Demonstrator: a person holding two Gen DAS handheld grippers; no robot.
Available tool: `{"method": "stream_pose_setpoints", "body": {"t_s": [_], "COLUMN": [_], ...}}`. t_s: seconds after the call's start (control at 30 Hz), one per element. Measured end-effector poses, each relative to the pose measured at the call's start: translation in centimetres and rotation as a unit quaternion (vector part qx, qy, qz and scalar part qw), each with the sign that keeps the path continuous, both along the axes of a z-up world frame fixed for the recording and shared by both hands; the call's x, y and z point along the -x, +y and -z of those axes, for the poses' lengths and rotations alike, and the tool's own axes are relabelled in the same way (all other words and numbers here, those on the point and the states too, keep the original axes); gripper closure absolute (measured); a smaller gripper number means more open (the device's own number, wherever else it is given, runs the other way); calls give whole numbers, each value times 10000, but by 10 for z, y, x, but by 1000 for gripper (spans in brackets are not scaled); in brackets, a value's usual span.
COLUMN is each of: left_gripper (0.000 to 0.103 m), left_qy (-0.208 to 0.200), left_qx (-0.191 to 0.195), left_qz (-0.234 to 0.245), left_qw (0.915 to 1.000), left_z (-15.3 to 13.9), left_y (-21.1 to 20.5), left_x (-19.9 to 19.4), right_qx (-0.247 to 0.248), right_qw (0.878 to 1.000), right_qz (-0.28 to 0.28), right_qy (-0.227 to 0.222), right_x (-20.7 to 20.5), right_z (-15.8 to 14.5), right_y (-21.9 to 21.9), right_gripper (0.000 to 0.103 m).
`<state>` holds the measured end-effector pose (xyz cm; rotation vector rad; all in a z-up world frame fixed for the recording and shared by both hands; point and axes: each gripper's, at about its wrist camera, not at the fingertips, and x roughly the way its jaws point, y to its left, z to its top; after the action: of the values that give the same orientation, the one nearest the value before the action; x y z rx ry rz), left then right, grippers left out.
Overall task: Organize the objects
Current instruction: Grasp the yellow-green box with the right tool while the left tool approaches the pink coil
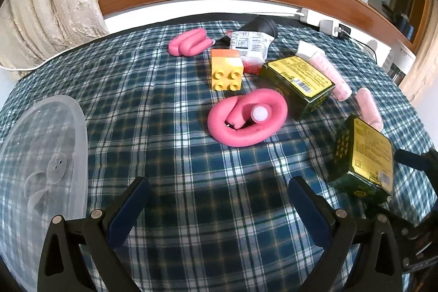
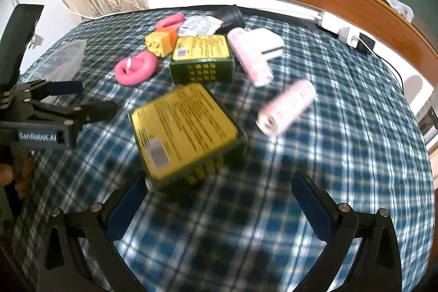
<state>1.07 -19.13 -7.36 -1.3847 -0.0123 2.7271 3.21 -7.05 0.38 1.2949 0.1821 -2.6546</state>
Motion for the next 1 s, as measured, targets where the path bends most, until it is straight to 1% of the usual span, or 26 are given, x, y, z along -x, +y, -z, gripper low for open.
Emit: {"method": "stream_pose_setpoints", "body": {"t_s": [0.17, 0.23, 0.3, 0.47, 0.6, 0.83, 1.0], "left_gripper": [0, 0, 0, 0, 0, 0, 0], "left_qy": [26, 39, 43, 47, 23, 6, 28], "left_qx": [-13, 8, 38, 55, 84, 103, 93], "left_qz": [5, 5, -8, -50, -59, -72, -17], "left_qw": [10000, 10000, 10000, 10000, 9999, 9999, 10000], "left_z": [0, 0, 1, 1, 2, 2, -1], "left_y": [-1, -2, -3, -6, -6, -5, -1], "left_x": [2, 4, 5, 8, 10, 13, 16], "right_qx": [62, 82, 115, 125, 165, 246, 275], "right_qw": [9998, 9997, 9996, 9995, 9995, 9997, 9996], "right_qz": [-163, -229, -251, -296, -278, -9, 75], "right_qy": [55, 28, -29, 24, 11, 24, 27], "right_x": [9, 13, 16, 16, 15, 0, -8], "right_z": [-5, -5, -4, -4, -4, -4, -5], "right_y": [-9, -11, -13, -17, -16, -6, -1], "right_gripper": [1, 8, 19, 30, 31, 30, 30]}}
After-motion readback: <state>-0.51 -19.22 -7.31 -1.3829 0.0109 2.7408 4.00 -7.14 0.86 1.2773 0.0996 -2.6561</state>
